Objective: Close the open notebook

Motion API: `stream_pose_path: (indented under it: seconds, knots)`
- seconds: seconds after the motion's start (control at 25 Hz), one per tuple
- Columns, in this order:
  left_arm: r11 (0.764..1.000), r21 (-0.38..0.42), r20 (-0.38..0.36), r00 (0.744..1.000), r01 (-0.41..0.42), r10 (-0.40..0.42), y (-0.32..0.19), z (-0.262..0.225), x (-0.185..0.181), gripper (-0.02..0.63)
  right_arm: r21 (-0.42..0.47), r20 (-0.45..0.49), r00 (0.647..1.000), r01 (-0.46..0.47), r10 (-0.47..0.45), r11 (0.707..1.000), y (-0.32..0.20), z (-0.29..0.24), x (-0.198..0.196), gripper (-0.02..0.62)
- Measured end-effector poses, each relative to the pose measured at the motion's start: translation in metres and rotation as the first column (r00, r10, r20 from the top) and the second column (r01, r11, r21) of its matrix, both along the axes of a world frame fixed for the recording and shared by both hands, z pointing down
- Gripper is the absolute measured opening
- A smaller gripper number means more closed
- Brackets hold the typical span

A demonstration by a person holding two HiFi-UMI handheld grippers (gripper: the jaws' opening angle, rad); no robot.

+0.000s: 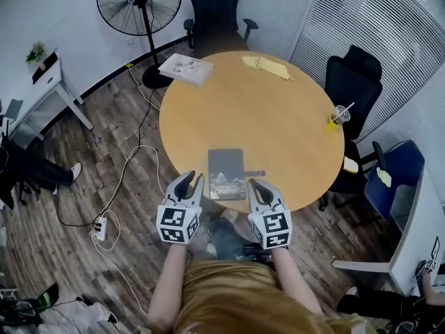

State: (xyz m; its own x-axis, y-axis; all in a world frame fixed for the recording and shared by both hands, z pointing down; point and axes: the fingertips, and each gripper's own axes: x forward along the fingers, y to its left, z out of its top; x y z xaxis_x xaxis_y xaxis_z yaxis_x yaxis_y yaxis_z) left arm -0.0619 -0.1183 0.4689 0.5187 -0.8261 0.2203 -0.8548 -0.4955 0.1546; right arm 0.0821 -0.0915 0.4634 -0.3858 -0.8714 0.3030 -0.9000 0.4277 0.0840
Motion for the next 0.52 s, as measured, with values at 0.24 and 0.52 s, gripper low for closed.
stream_pose_path:
  seconds: [0.24, 0.52]
  knots:
    - [1.000, -0.013, 0.006, 1.000, -0.002, 0.003, 0.001, 0.007, 0.004, 0.101, -0.007, -0.001, 1.000, -0.014, 0.014, 1.000, 0.004, 0.003, 0.009, 0.012]
    - [1.000, -0.018, 0.013, 1.000, 0.002, -0.002, 0.001, 0.007, 0.004, 0.101, -0.016, 0.004, 1.000, -0.014, 0.014, 1.000, 0.003, 0.005, 0.012, 0.012]
